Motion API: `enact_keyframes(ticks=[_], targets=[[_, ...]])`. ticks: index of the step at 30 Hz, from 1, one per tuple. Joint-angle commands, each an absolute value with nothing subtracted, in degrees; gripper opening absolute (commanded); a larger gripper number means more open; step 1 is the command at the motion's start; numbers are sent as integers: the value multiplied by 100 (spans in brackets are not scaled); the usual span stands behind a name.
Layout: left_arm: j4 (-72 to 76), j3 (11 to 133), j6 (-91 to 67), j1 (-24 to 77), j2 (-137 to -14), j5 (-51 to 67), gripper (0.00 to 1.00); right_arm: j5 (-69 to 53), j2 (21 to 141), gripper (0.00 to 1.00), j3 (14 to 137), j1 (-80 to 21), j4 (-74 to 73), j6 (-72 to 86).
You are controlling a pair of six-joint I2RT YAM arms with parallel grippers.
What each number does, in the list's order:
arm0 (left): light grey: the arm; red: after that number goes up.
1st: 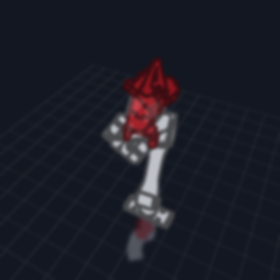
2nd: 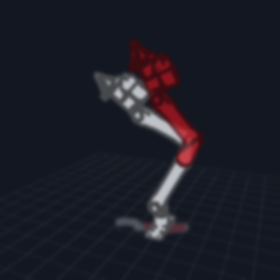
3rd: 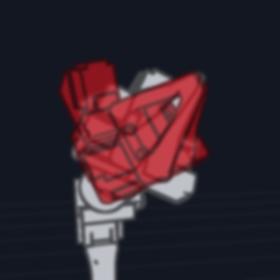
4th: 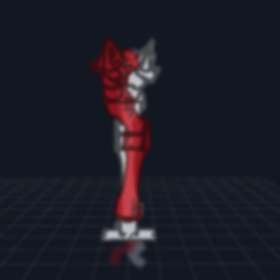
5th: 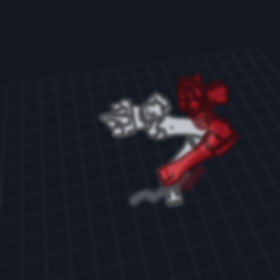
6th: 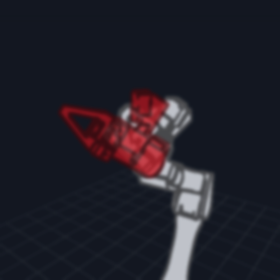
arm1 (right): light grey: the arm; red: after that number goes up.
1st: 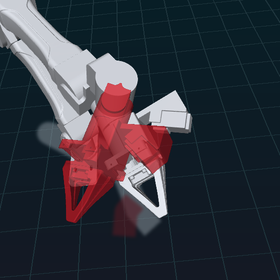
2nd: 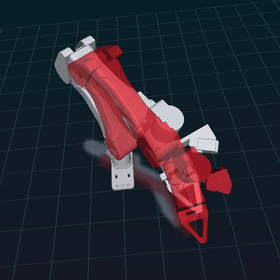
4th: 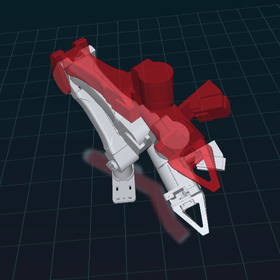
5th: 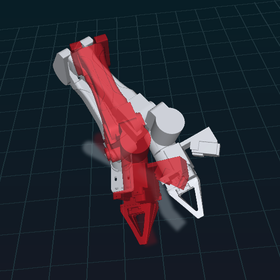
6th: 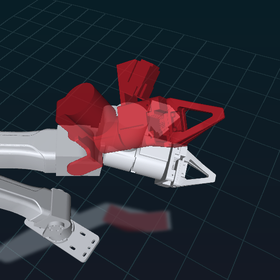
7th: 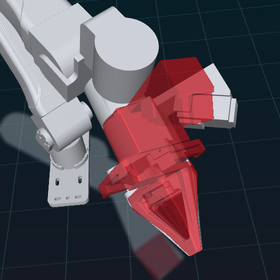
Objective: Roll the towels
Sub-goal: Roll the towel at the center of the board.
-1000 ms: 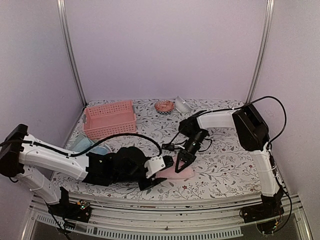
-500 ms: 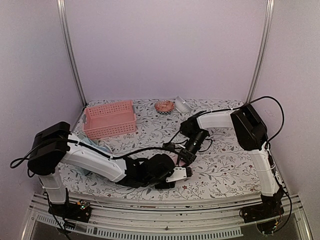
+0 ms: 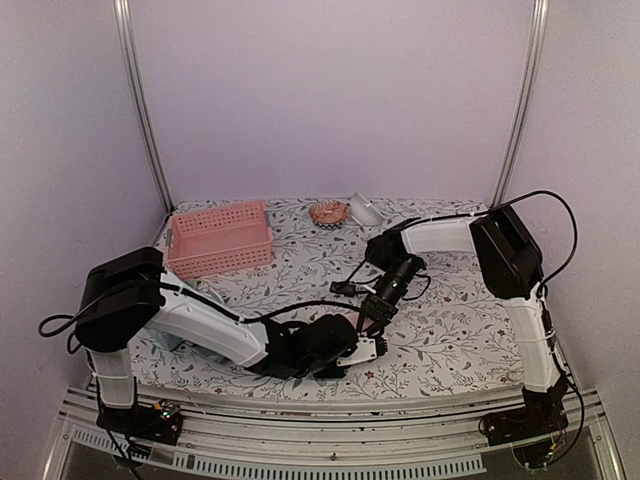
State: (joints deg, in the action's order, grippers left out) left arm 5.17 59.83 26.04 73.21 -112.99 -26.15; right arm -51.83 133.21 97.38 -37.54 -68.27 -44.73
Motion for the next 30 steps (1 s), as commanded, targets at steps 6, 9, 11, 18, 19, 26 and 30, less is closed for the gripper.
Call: enact_keyframes(ticks=[6, 9, 11, 18, 19, 26, 30], targets=[[-319, 5933, 1562, 7079, -11065, -1300, 29, -4825, 10954, 45, 8110, -2920, -5659, -4551], [-374, 5885, 1299, 6966, -11022, -877, 29, -4688, 9969, 45, 7077, -2896, -4620, -4443], [-546, 5974, 1094, 6834, -11067, -406, 30, -4426, 9184, 45, 6049, -2885, -3677, -4112], [-1136, 6488, 409, 6195, -11210, 1513, 31, -3654, 7664, 48, 4982, -3018, -2709, -4491], [-1121, 6499, 332, 6083, -11365, 1773, 31, -3461, 7519, 48, 4860, -3118, -2561, -4543], [-1719, 7129, 184, 5612, -11945, 2825, 32, -1940, 7516, 52, 4488, -4424, -2043, -5157], [-1932, 7408, 135, 5500, -12184, 3203, 32, -1408, 7941, 53, 4514, -4936, -1620, -5334]])
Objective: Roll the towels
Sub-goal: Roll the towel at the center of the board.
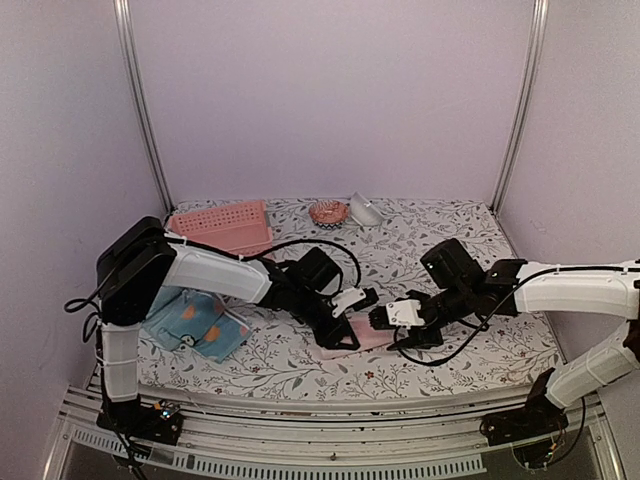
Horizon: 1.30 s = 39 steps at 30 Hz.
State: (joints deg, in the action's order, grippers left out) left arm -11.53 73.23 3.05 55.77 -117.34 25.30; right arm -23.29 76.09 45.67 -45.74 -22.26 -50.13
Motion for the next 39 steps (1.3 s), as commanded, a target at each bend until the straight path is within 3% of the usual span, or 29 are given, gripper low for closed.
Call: enact_keyframes(ticks=[1, 12, 15, 20, 24, 33, 39], targets=[[-1960, 7450, 132, 5480, -12223, 3260, 32, -1265, 8081, 53, 4519, -5027, -1466, -5350], [-2089, 7504, 78, 5269, -12448, 3832, 32, -780, 9253, 53, 4734, -5247, -749, -5638], [-2085, 7523, 82, 5256, -12458, 3692, 35, -897, 9516, 45, 4874, -5243, -905, -5559], [-1872, 7311, 199, 5267, -12133, 3270, 51, -1217, 9877, 21, 5116, -5244, -1493, -5363], [-2019, 7175, 279, 5203, -11522, 2333, 60, -1917, 10227, 10, 5478, -5157, -2382, -5211], [-2044, 6336, -30, 5237, -9536, 684, 67, -3063, 10919, 8, 6442, -5000, -4002, -4779], [-1653, 5644, -13, 6141, -8435, -1120, 64, -3528, 11730, 8, 7516, -4790, -4954, -4575]])
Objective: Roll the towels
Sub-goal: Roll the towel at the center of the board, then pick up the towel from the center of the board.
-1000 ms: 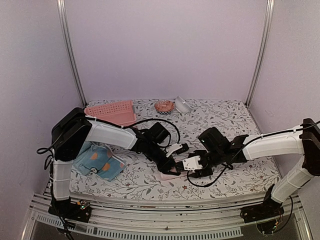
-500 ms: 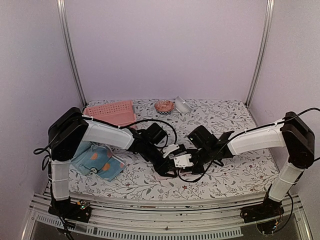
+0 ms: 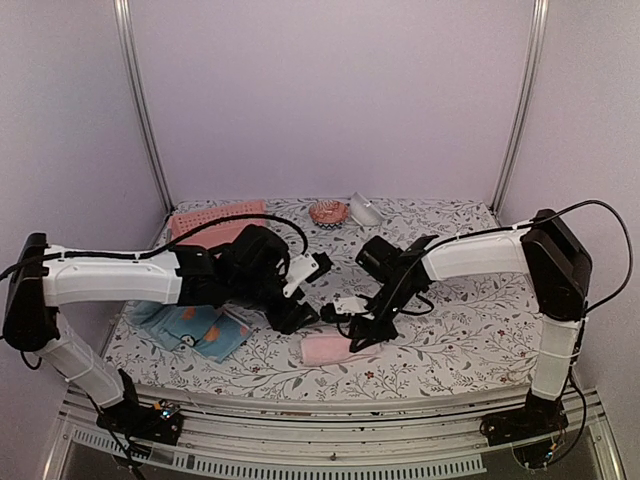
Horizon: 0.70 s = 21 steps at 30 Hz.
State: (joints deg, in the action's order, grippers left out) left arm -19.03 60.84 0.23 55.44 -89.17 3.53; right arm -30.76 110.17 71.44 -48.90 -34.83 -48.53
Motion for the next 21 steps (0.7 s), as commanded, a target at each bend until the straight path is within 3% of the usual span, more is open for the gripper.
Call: enact_keyframes(ticks=[1, 4, 9, 21], targets=[[-1516, 5498, -2, 6298, -8280, -1462, 64, -3570, 11923, 8, 7711, -4741, -5095, -4572], [-1059, 5043, 51, 6678, -7844, -2126, 61, -3715, 12496, 8, 8239, -4600, -5534, -4578], [-677, 4632, 619, 7042, -7652, -1695, 61, -3922, 13363, 8, 8954, -4395, -6047, -4550], [-1377, 5975, 1877, 7547, -9889, -2510, 66, -4349, 14431, 8, 9823, -4092, -6817, -4466]])
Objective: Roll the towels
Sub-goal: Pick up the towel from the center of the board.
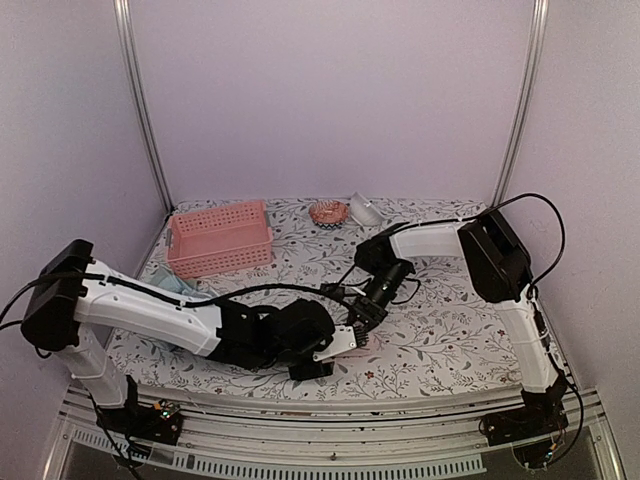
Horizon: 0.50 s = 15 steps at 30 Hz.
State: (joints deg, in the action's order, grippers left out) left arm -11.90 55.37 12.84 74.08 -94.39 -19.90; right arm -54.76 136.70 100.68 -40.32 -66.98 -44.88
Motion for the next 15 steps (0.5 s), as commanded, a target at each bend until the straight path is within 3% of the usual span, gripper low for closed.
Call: enact_keyframes(ticks=[1, 15], targets=[[-1327, 6038, 1996, 7555, -9993, -2613, 66, -4396, 14451, 8, 9826, -4080, -6855, -4492], [-892, 6519, 3192, 7574, -11194, -3206, 68, -4911, 14826, 9, 10010, -3961, -7277, -4572]])
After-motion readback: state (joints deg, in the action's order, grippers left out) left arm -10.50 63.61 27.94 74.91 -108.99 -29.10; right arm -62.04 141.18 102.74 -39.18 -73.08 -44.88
